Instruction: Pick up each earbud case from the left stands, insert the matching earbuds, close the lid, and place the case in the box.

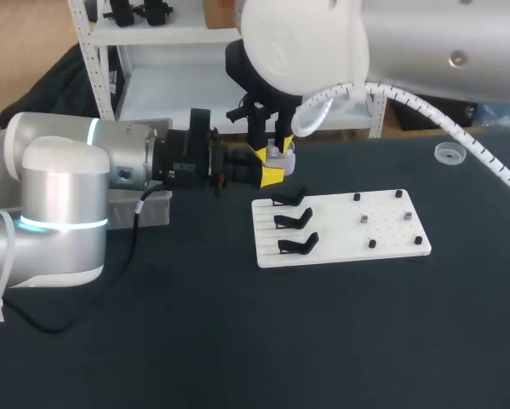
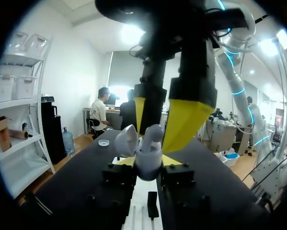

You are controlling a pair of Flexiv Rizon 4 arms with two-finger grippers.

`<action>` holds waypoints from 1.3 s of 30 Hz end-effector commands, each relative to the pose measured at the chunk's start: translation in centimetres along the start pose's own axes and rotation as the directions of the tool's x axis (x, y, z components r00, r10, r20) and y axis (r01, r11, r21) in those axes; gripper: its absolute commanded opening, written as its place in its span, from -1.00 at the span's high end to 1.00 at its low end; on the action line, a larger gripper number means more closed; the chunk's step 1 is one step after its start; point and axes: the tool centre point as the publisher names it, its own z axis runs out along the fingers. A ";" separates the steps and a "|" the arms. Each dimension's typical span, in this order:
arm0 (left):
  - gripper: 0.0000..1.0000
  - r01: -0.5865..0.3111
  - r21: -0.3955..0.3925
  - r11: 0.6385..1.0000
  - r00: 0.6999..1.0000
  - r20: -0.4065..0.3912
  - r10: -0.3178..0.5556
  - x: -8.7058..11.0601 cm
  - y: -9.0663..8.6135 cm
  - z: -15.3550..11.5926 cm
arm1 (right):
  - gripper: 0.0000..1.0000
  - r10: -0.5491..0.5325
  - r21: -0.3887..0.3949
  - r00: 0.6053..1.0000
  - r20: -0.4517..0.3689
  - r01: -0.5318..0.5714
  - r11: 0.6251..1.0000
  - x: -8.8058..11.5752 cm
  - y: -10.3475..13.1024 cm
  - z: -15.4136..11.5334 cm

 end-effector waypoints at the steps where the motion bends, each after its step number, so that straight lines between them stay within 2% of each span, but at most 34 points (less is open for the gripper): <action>1: 1.00 -0.001 0.001 1.000 1.000 0.001 0.001 0.0 0.0 0.0 | 0.32 0.000 0.003 1.000 0.007 0.000 1.000 0.3 0.0 -0.2; 13: 1.00 -0.001 0.001 1.000 1.000 0.001 0.001 0.0 0.0 0.0 | 0.29 0.005 0.017 0.999 0.034 -0.005 1.000 0.8 0.0 -1.6; 17: 1.00 -0.001 0.001 1.000 1.000 0.001 0.001 0.0 0.0 0.0 | 0.31 0.001 0.023 0.999 0.038 -0.002 1.000 1.8 0.2 -2.1; 20: 1.00 -0.001 0.001 1.000 1.000 0.001 0.001 0.0 0.0 0.0 | 0.40 0.025 0.023 0.999 0.040 -0.026 0.999 2.6 -0.1 -2.4; 22: 1.00 -0.001 0.001 1.000 1.000 0.001 0.001 0.0 0.0 0.0 | 0.67 0.038 0.019 0.999 0.037 -0.039 0.999 3.1 -0.2 -2.3; 26: 1.00 -0.001 0.001 1.000 1.000 0.001 0.001 0.0 0.0 0.0 | 0.71 0.044 0.014 0.999 0.021 -0.045 0.999 3.6 0.0 -1.6; 29: 1.00 -0.001 0.001 1.000 1.000 0.001 0.001 0.0 0.0 0.0 | 0.98 0.050 0.009 0.999 0.009 -0.051 0.999 3.6 0.3 -1.0; 39: 1.00 -0.001 0.001 1.000 1.000 0.001 0.001 0.0 0.0 0.0 | 1.00 0.052 0.013 0.999 0.006 -0.052 0.999 2.3 0.0 -0.3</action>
